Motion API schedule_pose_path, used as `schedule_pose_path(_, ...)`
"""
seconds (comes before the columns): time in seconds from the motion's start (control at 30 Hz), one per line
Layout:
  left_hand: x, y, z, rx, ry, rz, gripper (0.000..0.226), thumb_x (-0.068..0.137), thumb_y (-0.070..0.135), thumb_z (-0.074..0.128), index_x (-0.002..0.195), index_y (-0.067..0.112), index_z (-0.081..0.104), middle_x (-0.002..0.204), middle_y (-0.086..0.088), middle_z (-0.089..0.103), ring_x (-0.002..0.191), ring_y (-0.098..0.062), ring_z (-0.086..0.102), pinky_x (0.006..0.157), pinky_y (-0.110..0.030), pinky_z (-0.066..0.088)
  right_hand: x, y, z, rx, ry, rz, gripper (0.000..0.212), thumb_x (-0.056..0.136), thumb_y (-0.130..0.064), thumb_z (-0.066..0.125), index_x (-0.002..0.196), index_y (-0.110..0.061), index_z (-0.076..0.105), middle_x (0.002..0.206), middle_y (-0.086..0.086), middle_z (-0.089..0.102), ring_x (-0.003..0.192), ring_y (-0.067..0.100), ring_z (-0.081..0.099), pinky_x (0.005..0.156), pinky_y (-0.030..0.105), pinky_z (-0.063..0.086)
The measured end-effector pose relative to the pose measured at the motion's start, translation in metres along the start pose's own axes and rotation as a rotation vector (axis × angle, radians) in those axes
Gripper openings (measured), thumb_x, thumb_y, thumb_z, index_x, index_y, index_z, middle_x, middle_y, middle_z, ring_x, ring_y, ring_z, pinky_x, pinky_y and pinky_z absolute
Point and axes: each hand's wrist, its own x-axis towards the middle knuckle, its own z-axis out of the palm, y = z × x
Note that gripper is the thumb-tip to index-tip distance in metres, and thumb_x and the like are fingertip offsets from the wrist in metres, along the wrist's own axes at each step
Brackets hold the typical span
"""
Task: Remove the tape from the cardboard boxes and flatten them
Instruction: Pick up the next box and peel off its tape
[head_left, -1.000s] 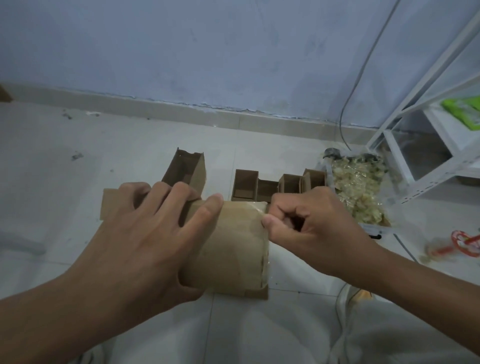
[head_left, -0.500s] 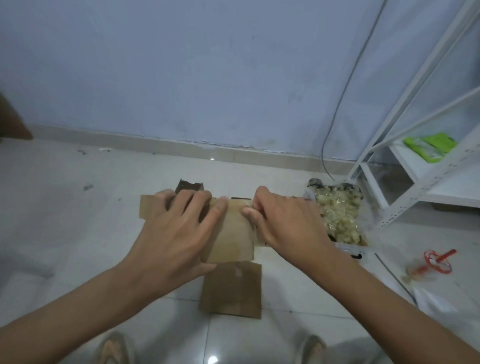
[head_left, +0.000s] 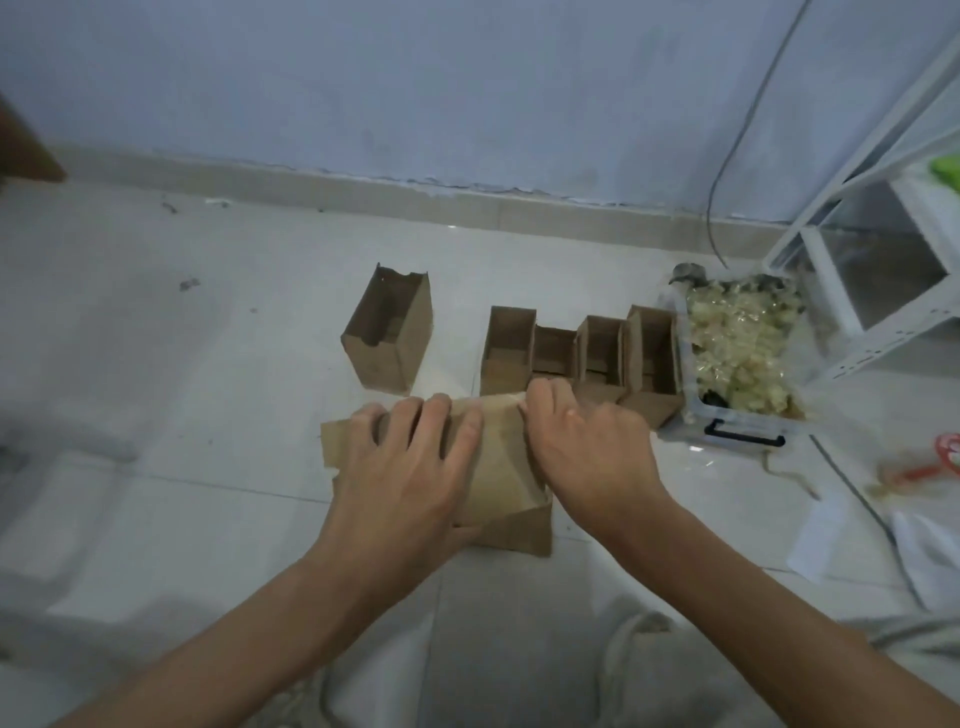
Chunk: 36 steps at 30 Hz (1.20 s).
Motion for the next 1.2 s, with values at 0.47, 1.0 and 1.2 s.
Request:
schedule_pose_path(0.47, -0.020, -0.020, 0.045, -0.139, -0.044, 0.040, 0.100, 0.059, 0.067, 0.086, 0.138, 0.012, 0.058, 0.126, -0.015, 0.064, 0.103, -0.034, 0.062, 0.095, -0.051, 0.037, 0.002, -0.003, 0.055, 0.367, -0.128, 0.012, 0.038, 0.080, -0.017, 0.085, 0.086, -0.023, 0.048, 0.062, -0.013, 0.035, 0.043, 0.013, 0.046, 0.045, 0.029, 0.047)
schedule_pose_path(1.0, -0.031, -0.027, 0.038, -0.329, 0.191, 0.040, 0.094, 0.073, 0.077, 0.063, 0.141, 0.014, 0.049, 0.131, -0.015, 0.062, 0.113, -0.031, 0.053, 0.100, -0.047, 0.032, -0.012, 0.006, 0.013, 1.234, -0.100, 0.068, 0.037, 0.115, -0.032, 0.033, 0.081, -0.029, 0.048, 0.069, -0.017, 0.051, 0.061, 0.007, 0.047, 0.062, 0.015, 0.035)
schedule_pose_path(1.2, -0.030, -0.027, 0.038, -0.249, 0.252, 0.046, 0.098, 0.068, 0.071, 0.076, 0.143, 0.013, 0.048, 0.134, -0.016, 0.062, 0.118, -0.034, 0.054, 0.099, -0.049, 0.032, -0.011, 0.000, 0.005, 1.271, -0.087, 0.074, 0.041, 0.102, -0.049, 0.052, 0.077, -0.017, 0.052, 0.065, -0.010, 0.052, 0.058, 0.006, 0.045, 0.055, 0.016, 0.035)
